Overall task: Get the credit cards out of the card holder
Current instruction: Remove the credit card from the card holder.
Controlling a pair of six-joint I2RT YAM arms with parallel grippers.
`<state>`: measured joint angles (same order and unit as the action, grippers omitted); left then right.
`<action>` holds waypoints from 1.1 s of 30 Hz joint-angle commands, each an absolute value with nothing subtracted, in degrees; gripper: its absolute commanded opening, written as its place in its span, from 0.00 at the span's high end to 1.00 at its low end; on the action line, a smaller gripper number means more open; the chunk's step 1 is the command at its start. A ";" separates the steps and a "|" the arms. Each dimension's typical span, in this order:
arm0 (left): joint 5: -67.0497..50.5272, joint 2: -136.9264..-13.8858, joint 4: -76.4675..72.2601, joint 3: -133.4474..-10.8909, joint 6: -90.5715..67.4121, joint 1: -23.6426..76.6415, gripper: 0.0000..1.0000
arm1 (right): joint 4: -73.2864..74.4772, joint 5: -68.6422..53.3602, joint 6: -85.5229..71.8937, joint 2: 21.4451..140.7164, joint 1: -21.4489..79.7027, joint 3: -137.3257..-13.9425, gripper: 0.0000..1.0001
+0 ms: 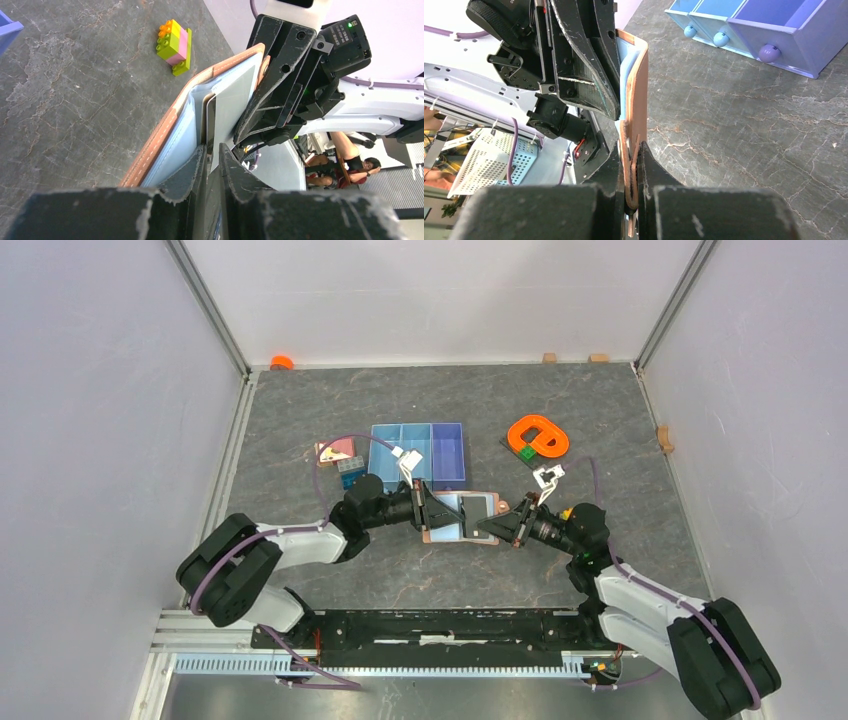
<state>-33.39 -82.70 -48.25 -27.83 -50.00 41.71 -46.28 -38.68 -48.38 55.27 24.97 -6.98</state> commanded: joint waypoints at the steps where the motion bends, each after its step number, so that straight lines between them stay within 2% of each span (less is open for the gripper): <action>1: -36.54 -81.85 -57.57 -27.88 -53.34 42.28 0.81 | -49.47 -41.24 -49.32 55.86 25.52 -8.00 1.00; 10: -40.06 -85.05 -63.15 -28.65 -56.72 42.34 0.85 | -50.19 -41.91 -49.46 57.25 25.49 -8.18 0.99; 16: -43.12 -88.58 -71.78 -28.91 -61.57 42.36 0.80 | -58.05 -45.10 -53.51 60.62 25.46 -7.38 0.99; 22: -44.08 -89.23 -71.74 -29.58 -61.89 42.86 0.70 | -60.99 -46.05 -55.30 62.49 25.49 -6.99 0.99; 24: -44.62 -89.70 -71.34 -30.24 -61.88 43.22 0.71 | -61.08 -46.10 -55.37 62.51 25.51 -6.96 0.99; 26: -45.17 -90.49 -71.30 -30.82 -62.08 43.58 0.77 | -61.34 -46.24 -55.56 62.59 25.49 -7.03 0.99; 29: -45.29 -91.05 -72.26 -30.81 -62.70 43.59 0.96 | -61.56 -46.45 -55.74 62.76 25.46 -7.00 0.98; 33: -43.73 -89.91 -70.49 -30.10 -61.80 43.13 0.98 | -61.31 -45.66 -55.82 62.37 25.33 -6.55 0.94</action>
<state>-42.46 -90.63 -65.73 -27.55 -59.70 40.91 -58.46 -43.81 -55.72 62.28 23.79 -6.37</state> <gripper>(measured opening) 0.036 0.051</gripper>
